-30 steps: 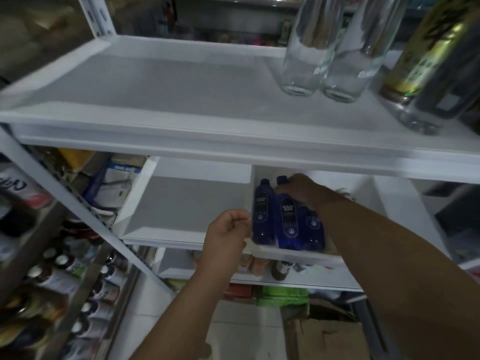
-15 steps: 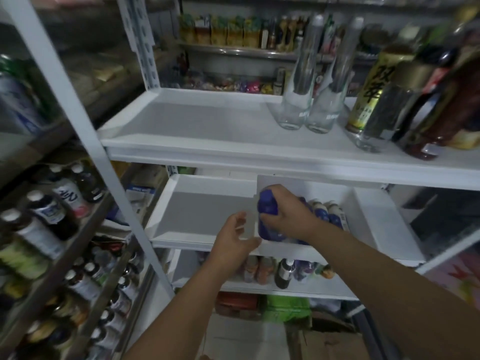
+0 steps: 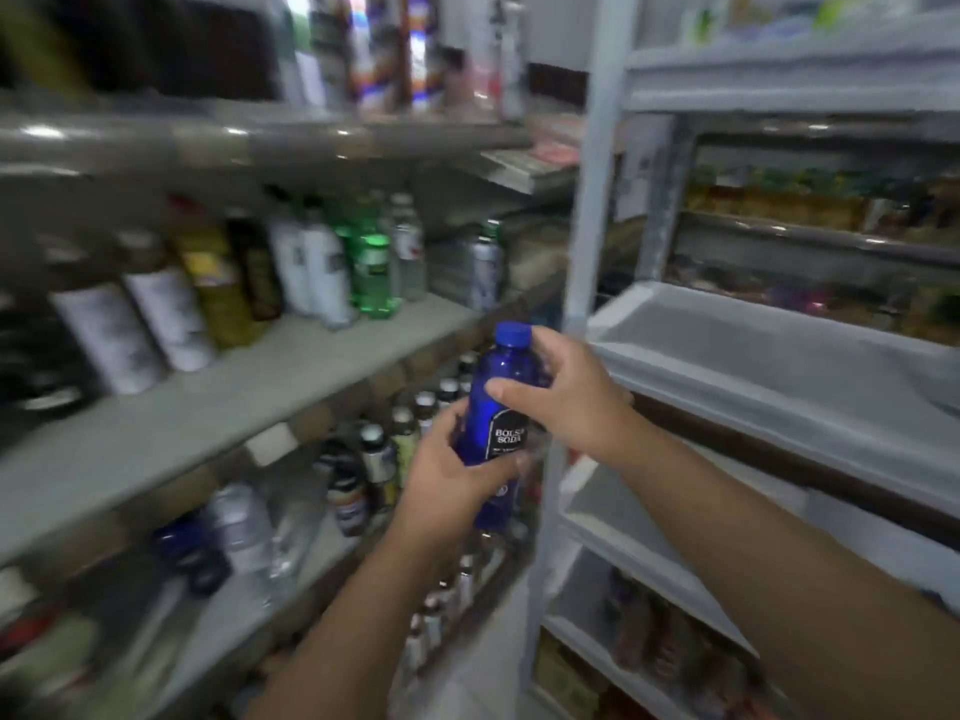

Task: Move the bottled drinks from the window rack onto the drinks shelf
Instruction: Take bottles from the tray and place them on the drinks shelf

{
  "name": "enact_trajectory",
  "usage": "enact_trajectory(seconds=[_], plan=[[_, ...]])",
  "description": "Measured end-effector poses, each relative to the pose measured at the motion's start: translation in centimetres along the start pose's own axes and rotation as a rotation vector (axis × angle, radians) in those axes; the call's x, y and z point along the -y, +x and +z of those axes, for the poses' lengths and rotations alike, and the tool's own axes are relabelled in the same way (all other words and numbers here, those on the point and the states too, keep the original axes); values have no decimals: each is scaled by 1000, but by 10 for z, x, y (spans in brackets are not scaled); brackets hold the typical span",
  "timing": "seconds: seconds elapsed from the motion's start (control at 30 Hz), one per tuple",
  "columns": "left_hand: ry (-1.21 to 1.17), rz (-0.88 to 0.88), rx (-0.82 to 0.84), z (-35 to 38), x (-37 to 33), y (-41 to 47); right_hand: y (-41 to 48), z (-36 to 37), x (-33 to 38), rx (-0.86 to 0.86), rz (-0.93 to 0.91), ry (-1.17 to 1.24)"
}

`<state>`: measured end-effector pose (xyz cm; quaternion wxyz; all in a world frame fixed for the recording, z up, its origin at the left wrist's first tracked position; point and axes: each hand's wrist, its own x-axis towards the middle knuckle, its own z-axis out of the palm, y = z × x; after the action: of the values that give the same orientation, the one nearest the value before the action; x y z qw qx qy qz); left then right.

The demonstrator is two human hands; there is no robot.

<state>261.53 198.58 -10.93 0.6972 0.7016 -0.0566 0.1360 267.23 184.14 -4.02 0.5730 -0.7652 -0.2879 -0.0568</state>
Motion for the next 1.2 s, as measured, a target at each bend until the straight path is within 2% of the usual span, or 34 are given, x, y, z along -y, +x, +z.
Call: enact_trajectory(seconds=[0.1,0.2,0.3,0.4,0.67,0.83,0.93,1.1,1.2], plan=[[-1,57,-194,-75,-39,-16,23,74,20,127,-82,139],[58,111,-389,-143,-72,-44,30,151,37,291,-171,175],[79,145,-522,-201,-96,-78,30,220,57,467,-219,227],[127,150,-627,-247,-110,-108,26,280,78,524,-270,224],[233,126,-714,-340,-109,-155,15,400,117,489,-247,215],[266,111,-743,-414,-109,-160,20,485,143,389,-210,160],[303,72,-805,-461,-106,-156,36,544,159,372,-88,187],[344,-7,-977,-517,-81,-152,78,626,166,226,-57,190],[376,-8,-1001,-538,-69,-153,105,662,164,222,71,152]])
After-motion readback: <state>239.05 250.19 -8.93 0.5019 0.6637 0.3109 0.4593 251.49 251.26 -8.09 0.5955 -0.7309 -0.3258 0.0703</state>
